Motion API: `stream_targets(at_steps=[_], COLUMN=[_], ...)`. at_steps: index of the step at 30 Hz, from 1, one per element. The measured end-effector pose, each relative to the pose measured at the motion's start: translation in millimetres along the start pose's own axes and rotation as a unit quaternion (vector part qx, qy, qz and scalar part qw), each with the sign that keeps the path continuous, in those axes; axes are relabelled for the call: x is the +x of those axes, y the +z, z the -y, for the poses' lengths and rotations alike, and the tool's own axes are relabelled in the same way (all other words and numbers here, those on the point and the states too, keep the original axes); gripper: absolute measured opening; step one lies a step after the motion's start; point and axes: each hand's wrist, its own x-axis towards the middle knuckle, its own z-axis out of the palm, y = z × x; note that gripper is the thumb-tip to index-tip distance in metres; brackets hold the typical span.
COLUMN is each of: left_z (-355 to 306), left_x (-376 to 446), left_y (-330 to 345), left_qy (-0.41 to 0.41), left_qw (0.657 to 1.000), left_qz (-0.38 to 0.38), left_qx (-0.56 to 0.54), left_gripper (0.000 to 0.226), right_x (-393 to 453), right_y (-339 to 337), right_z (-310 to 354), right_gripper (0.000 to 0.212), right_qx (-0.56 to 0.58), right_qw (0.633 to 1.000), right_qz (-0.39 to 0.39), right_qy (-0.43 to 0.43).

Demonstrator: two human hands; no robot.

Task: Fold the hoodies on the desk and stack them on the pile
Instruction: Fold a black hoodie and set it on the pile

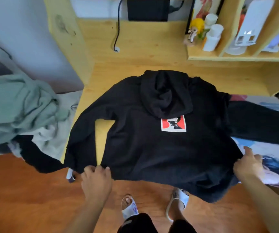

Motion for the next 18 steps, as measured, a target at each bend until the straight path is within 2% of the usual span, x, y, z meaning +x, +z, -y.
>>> stream_targets(at_steps=[2, 4, 5, 7, 9, 12, 14, 16, 18], left_z=[20.0, 32.3, 40.0, 54.5, 67.0, 81.2, 82.0, 85.2, 92.8], left_x=[3.2, 7.3, 12.5, 30.2, 57.2, 94.3, 106.7, 112.2, 116.4], left_y=[-2.5, -4.7, -9.7, -23.3, -36.1, -49.6, -66.0, -92.9, -127.2], left_qy=[0.027, 0.015, -0.019, -0.111, -0.13, -0.065, -0.028, -0.02, -0.028], left_qw=[0.999, 0.998, 0.993, 0.973, 0.976, 0.996, 0.999, 0.989, 0.96], left_qz=[0.031, 0.023, 0.0, -0.026, -0.02, 0.032, 0.011, -0.078, -0.161], left_qx=[0.015, -0.056, -0.115, -0.201, -0.175, -0.047, -0.019, -0.12, -0.226], left_gripper=[0.044, 0.04, 0.037, 0.064, 0.079, 0.057, 0.035, 0.019, 0.017], right_x=[-18.5, -41.6, -57.1, -84.8, -101.7, -112.7, -119.8, -125.5, -122.1], right_y=[8.8, 20.9, 29.3, 46.4, 67.9, 97.7, 98.3, 89.9, 83.4], right_z=[10.1, 27.1, 39.9, 71.2, 100.5, 125.2, 136.2, 144.1, 145.8], right_gripper=[0.066, 0.071, 0.073, 0.07, 0.07, 0.072, 0.071, 0.065, 0.063], right_qx=[-0.066, -0.077, -0.077, -0.069, -0.071, -0.138, -0.202, -0.255, -0.272], right_qw=[0.997, 0.99, 0.979, 0.953, 0.932, 0.915, 0.903, 0.885, 0.875], right_qz=[-0.034, -0.065, -0.052, 0.023, 0.101, 0.172, 0.189, 0.196, 0.219], right_qy=[0.014, -0.096, -0.179, -0.294, -0.34, -0.339, -0.329, -0.337, -0.337])
